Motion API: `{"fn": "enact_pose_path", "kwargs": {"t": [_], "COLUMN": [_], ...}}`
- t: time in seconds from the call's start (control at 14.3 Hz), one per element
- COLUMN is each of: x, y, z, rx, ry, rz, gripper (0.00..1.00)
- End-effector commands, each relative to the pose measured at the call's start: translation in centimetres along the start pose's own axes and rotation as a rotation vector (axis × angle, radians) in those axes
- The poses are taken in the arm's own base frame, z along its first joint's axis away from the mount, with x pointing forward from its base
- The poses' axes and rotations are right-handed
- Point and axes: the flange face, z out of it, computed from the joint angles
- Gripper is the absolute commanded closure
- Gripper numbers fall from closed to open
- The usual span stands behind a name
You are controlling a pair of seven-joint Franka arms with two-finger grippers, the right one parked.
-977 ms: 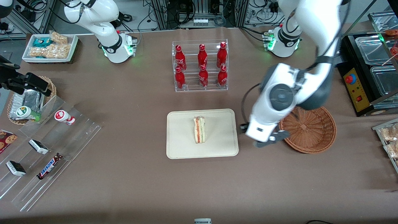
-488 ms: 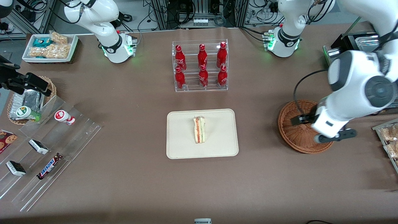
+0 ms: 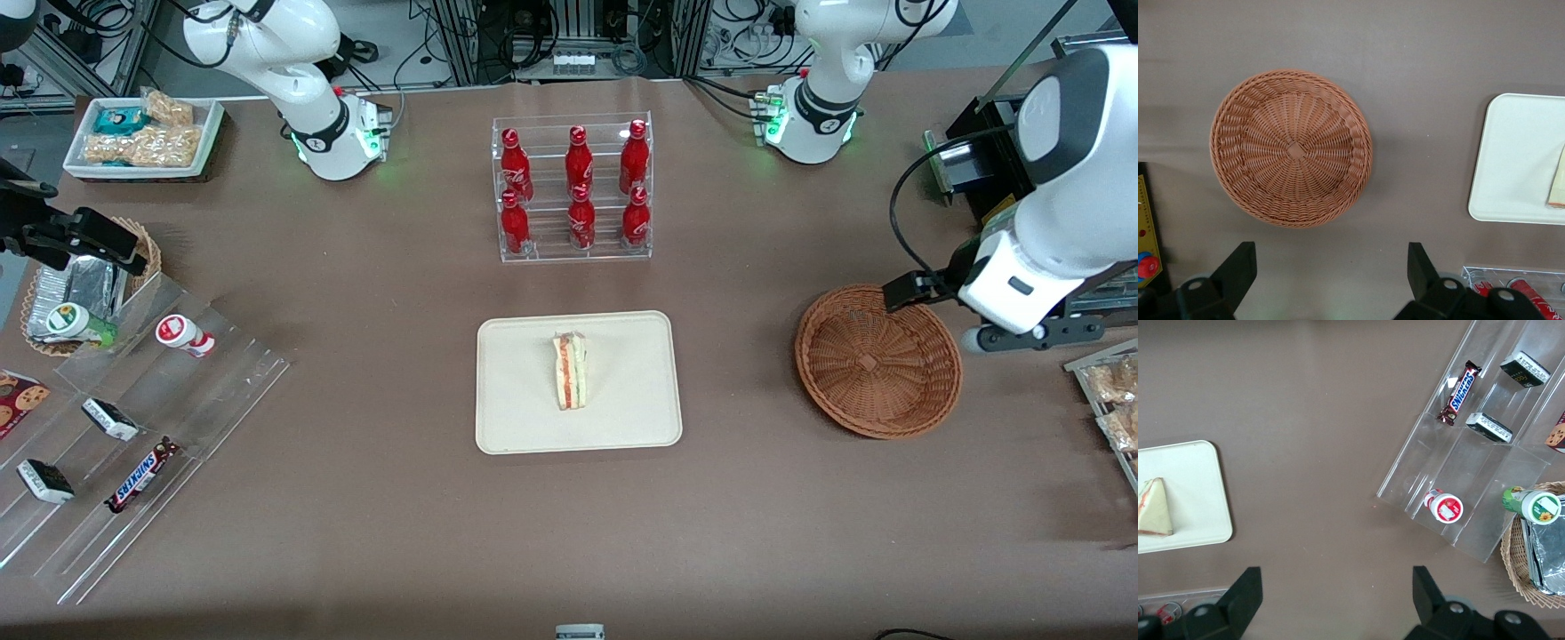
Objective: Place sandwich from basket to tray
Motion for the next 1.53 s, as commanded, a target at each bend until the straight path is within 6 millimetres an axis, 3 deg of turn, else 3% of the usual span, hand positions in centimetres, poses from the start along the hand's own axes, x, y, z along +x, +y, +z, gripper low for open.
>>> {"fn": "enact_pose_path", "kwargs": {"t": [0.0, 0.14, 0.49, 1.47], "x": [-1.0, -1.5, -2.9, -3.1], "y": [-2.9, -4.0, -4.1, -6.1], "z": [-1.0, -1.6, -3.2, -5.3], "rx": [-0.003, 0.001, 0.012, 0.027], "ry": [0.0, -0.01, -0.006, 0.045], "rz": [0.047, 0.064, 0.066, 0.03], "gripper": [0.0, 0.0, 0.0, 0.0]}}
